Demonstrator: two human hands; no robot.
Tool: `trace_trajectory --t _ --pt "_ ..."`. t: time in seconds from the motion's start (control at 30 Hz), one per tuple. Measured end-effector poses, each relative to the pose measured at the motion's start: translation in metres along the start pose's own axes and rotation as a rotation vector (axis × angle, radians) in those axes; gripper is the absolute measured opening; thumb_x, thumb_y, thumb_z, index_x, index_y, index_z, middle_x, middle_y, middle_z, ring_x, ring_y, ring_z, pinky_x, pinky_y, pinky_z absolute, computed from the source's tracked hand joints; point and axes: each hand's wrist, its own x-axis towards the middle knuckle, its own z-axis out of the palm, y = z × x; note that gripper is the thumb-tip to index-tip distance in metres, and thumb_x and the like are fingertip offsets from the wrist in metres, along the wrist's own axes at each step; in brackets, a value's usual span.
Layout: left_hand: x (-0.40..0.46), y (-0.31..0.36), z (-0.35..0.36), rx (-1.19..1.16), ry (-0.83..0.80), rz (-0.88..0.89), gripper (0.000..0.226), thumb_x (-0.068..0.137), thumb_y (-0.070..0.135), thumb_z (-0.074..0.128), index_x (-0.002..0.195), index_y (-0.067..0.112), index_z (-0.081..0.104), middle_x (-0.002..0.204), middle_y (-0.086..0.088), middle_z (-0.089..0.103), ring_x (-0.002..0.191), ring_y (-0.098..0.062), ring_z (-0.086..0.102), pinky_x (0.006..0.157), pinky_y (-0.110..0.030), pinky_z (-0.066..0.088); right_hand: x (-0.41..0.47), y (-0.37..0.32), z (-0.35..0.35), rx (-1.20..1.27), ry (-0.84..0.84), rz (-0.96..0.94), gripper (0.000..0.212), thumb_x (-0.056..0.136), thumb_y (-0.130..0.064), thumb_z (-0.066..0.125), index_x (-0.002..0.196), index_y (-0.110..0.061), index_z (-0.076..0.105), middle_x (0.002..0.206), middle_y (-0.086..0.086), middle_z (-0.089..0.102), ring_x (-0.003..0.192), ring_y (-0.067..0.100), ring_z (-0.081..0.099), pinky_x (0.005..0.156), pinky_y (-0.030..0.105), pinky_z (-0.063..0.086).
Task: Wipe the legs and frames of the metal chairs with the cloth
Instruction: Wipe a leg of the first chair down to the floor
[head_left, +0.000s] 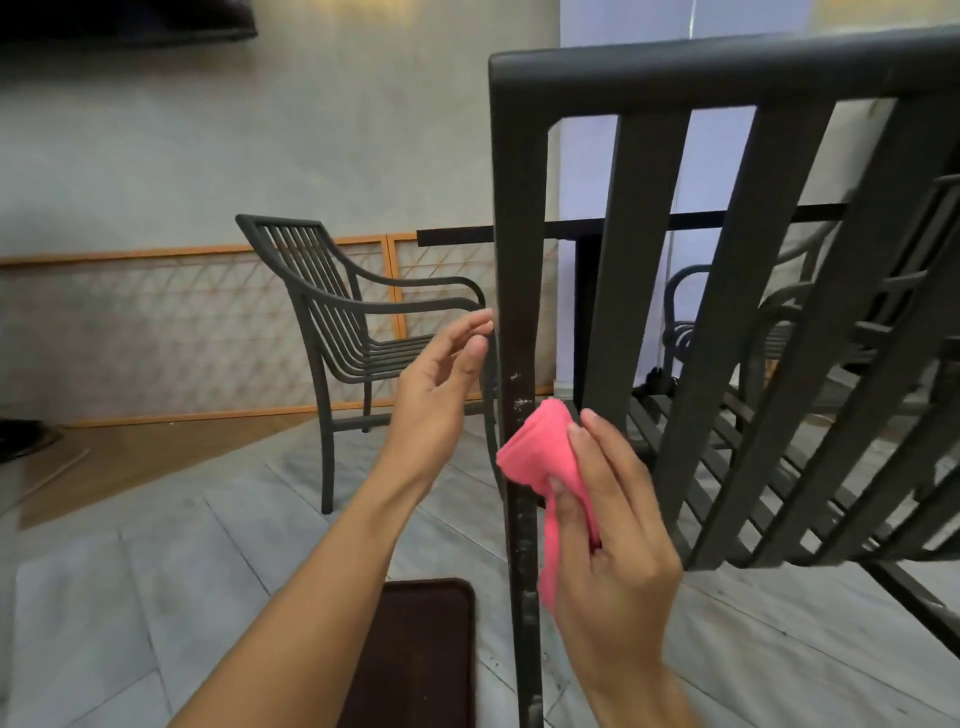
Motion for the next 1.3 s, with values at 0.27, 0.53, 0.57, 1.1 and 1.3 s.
trace_trajectory --t 0.27,0.53,0.57,1.1,1.3 --pt "0.006 -0.019 0.009 -0.138 -0.028 -0.058 0.024 0.077 0.039 0.052 0.098 0.033 0.062 0.084 0.028 0.068 0.088 0.01 0.061 0.084 -0.019 0.049 0.013 0.003 0.039 -0.109 0.138 -0.16 0.025 0.097 -0.008 0.048 0.117 0.002 0.057 0.123 0.018 0.057 0.115 0.027 0.057 0.09 0.039 0.052" --pt "0.01 -0.026 0.004 -0.232 -0.067 -0.105 0.036 0.075 0.036 0.056 0.108 0.023 0.063 0.111 -0.004 0.066 0.107 -0.021 0.061 0.09 -0.034 0.051 0.021 0.014 0.063 -0.179 0.083 -0.109 0.03 0.091 -0.004 0.054 0.12 0.0 0.059 0.126 0.021 0.055 0.117 0.029 0.054 0.096 0.039 0.049" --pt "0.01 -0.026 0.004 -0.237 -0.078 -0.105 0.034 0.076 0.035 0.056 0.108 0.024 0.063 0.111 -0.004 0.067 0.107 -0.02 0.061 0.088 -0.033 0.052 0.021 0.014 0.064 -0.172 0.084 -0.112 0.03 0.092 -0.006 0.053 0.12 0.0 0.059 0.125 0.021 0.055 0.117 0.03 0.055 0.094 0.041 0.05" --pt "0.013 -0.03 0.003 -0.258 -0.098 -0.059 0.025 0.072 0.039 0.057 0.096 0.036 0.063 0.09 0.023 0.067 0.087 0.007 0.06 0.074 -0.014 0.048 -0.001 0.024 0.06 -0.187 0.059 -0.112 0.038 0.1 -0.023 0.035 0.113 0.0 0.063 0.115 0.021 0.061 0.107 0.032 0.06 0.086 0.04 0.053" --pt "0.012 -0.031 0.004 -0.26 -0.098 -0.046 0.027 0.074 0.039 0.056 0.1 0.033 0.063 0.097 0.018 0.068 0.098 0.0 0.063 0.086 -0.02 0.051 -0.011 0.027 0.056 -0.181 0.024 -0.09 0.039 0.1 -0.025 0.034 0.114 -0.002 0.063 0.115 0.019 0.061 0.11 0.03 0.059 0.088 0.04 0.053"
